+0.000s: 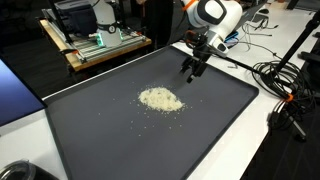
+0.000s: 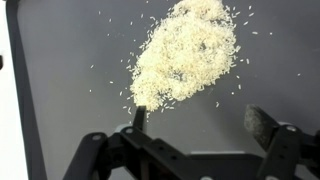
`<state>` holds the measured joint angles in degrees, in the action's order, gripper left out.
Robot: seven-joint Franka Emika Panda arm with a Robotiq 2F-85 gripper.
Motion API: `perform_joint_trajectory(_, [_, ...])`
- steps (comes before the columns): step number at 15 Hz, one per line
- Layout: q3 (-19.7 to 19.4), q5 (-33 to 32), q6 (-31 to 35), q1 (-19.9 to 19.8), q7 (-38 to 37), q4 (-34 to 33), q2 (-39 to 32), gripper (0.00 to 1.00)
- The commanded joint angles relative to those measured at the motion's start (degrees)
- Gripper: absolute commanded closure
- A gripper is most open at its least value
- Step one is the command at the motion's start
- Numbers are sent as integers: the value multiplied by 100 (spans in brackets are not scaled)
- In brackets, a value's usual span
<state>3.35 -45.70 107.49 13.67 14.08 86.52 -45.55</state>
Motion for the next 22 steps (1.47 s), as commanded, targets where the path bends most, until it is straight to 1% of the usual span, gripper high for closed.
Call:
perform_joint_trajectory(1, [99, 195, -604, -18, 492, -524, -291, 0])
perform_joint_trajectory(9, [195, 240, -1090, -9, 1030, -1098, -748, 0])
perform_joint_trajectory(18, [176, 328, -1660, 2, 1502, -1784, -1261, 0])
perform_joint_trajectory(20, [197, 373, -1659, -43, 1548, -1821, -1274, 0])
perform_joint_trajectory(22, [241, 478, -1549, -130, 1576, -1713, -1155, 0])
